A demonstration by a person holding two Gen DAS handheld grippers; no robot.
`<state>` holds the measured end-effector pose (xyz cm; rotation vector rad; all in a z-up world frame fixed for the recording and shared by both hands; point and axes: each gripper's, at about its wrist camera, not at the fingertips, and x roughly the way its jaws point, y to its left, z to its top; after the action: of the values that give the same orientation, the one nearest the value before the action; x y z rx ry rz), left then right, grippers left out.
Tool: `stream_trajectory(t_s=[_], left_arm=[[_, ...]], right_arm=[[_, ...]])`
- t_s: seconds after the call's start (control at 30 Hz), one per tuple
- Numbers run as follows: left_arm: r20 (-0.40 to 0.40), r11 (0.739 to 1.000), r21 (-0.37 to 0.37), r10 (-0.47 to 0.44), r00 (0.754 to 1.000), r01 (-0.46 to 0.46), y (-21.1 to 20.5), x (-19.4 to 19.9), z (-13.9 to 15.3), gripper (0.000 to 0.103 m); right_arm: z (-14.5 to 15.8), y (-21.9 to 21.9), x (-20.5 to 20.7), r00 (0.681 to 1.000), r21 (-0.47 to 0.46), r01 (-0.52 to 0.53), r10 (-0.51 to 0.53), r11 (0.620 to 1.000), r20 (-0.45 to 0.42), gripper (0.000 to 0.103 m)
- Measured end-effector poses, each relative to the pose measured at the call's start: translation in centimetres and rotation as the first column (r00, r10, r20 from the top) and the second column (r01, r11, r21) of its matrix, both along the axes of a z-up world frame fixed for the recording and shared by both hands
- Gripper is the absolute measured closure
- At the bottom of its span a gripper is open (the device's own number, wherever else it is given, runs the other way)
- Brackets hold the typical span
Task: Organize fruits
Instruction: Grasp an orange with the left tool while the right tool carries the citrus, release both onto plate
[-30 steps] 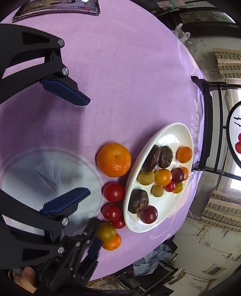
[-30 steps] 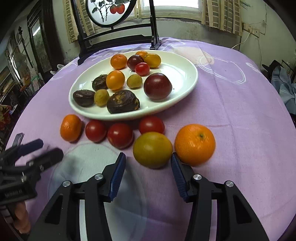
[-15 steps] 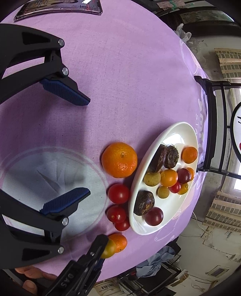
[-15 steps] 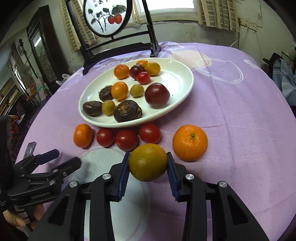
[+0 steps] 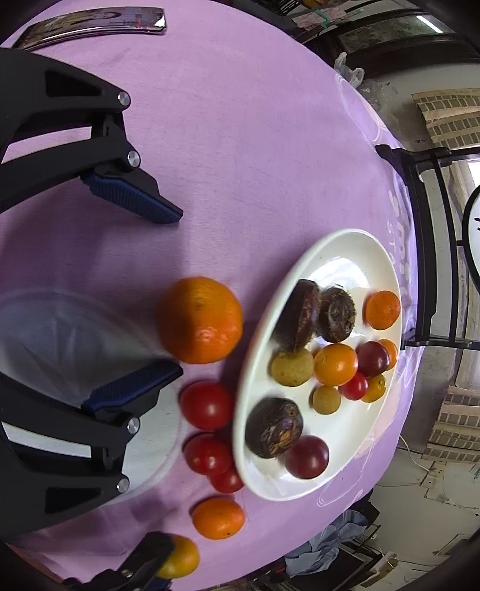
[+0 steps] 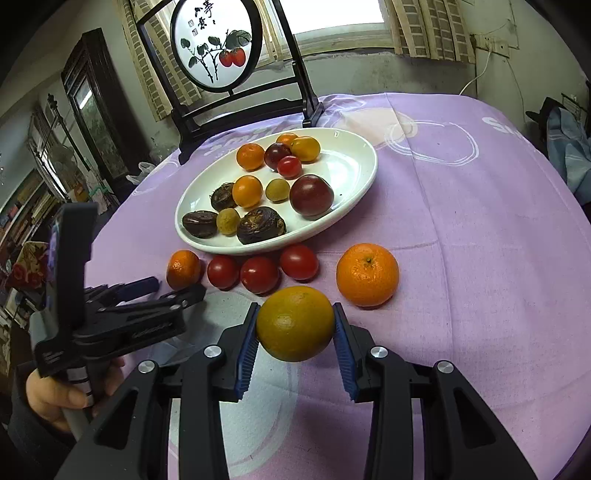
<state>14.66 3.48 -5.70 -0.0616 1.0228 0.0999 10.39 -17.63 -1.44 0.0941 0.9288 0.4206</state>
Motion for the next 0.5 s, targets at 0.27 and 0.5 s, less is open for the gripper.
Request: stream_trajectory(t_s=[0.27, 0.5], left_arm=[[0.019, 0.997, -0.049, -0.063, 0.998, 0.064, -0.8, -1.4, 1.3, 0.063], [0.139, 0.99, -0.064, -0.117, 0.983, 0.127, -0.4, -4.6, 6.3, 0.063]], right_arm=[[0.4, 0.0, -0.6, 1.0, 0.031, -0.016, 0.016, 0.999, 0.019, 0.064], [2.5, -1.1, -1.8, 0.996, 0.043, 0.001, -0.005, 0.999, 0.087, 0.064]])
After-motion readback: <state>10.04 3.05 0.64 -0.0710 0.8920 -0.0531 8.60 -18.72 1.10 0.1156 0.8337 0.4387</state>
